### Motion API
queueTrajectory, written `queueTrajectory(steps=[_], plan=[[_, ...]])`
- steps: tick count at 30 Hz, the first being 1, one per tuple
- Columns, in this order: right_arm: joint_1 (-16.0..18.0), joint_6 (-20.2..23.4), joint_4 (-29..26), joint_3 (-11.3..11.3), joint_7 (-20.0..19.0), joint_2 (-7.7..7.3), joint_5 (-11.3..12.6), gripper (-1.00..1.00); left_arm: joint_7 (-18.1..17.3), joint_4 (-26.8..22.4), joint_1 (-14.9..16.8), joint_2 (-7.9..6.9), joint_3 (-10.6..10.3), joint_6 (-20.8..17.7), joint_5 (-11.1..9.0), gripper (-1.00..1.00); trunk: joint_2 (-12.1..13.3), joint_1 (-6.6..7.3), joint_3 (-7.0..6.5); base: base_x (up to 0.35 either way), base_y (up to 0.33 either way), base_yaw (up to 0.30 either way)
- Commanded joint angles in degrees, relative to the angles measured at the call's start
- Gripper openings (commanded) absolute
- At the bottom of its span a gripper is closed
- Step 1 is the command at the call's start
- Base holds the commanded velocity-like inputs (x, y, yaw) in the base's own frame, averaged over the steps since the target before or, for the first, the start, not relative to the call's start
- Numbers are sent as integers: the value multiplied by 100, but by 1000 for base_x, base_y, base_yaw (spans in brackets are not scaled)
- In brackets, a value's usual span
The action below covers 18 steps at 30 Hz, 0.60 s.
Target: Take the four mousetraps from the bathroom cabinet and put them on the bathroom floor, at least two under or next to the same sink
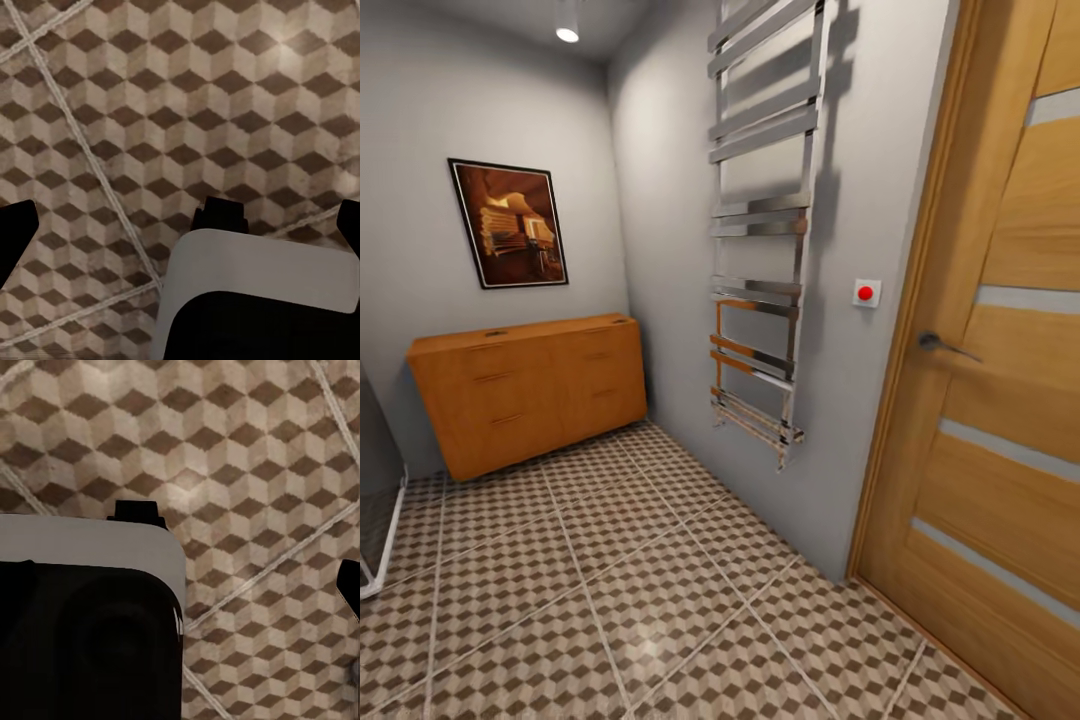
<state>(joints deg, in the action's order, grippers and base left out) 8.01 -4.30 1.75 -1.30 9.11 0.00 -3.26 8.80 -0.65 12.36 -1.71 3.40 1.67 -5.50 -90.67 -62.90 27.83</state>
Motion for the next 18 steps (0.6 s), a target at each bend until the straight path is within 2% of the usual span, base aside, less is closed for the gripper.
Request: queueTrajectory(steps=[1,18], plan=[[8,-27,19,-10,21,0,-33,100,0,3,4,4,29,18,-47,100,-3,0,6,0,0,283],[8,-27,19,-10,21,0,-31,100,-2,33,4,13,29,18,-62,100,-3,0,6,0,0,283]])
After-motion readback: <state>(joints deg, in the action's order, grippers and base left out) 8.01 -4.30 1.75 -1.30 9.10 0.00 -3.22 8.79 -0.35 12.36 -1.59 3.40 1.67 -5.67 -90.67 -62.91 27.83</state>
